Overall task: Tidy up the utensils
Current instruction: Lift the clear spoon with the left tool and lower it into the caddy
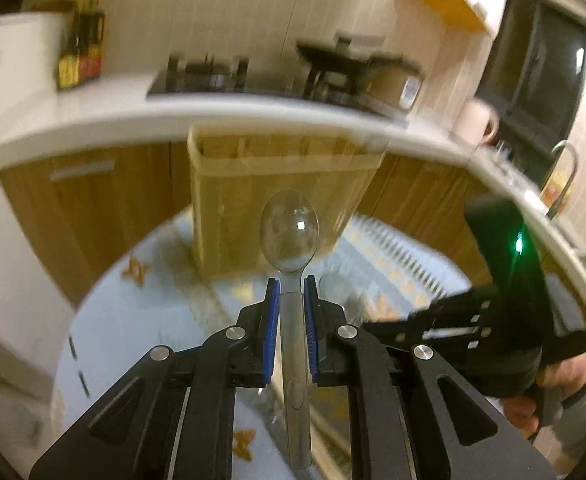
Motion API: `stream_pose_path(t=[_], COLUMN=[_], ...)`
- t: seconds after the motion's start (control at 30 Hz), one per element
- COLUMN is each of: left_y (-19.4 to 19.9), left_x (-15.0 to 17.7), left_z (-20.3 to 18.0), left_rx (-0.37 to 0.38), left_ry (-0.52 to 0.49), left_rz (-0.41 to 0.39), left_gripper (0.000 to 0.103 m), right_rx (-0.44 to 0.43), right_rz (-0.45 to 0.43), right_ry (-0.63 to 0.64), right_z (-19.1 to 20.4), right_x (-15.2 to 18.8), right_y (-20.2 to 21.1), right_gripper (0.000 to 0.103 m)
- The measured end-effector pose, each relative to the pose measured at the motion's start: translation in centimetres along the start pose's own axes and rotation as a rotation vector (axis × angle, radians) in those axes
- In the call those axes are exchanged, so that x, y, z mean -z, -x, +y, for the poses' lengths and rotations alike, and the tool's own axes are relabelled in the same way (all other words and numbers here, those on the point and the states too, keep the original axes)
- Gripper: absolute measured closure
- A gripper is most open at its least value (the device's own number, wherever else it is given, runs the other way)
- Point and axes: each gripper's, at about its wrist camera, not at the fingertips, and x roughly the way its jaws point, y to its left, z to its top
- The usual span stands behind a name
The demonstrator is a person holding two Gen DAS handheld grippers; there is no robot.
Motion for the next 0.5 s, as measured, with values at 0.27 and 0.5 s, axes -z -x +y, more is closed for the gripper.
stream_pose_path(t=[0.27, 0.5], left_y=[3.6, 2.7], left_x=[-5.1, -8.7], left_z=[-0.6, 0.6], left_rx=[0.034, 0.049], left_ry=[0.01, 0.091], left_rz=[-0.302, -0.528], left_gripper=[0.093, 0.093], right_rx=[-0.091, -0.068], right_rz=[-0.311, -0.556], right_ry=[0.062, 0.006], right_z=[1.4, -0.3], right_x=[-2.2, -7.4], right_y=[8.5, 11.8], right_gripper=[0.094, 0.094])
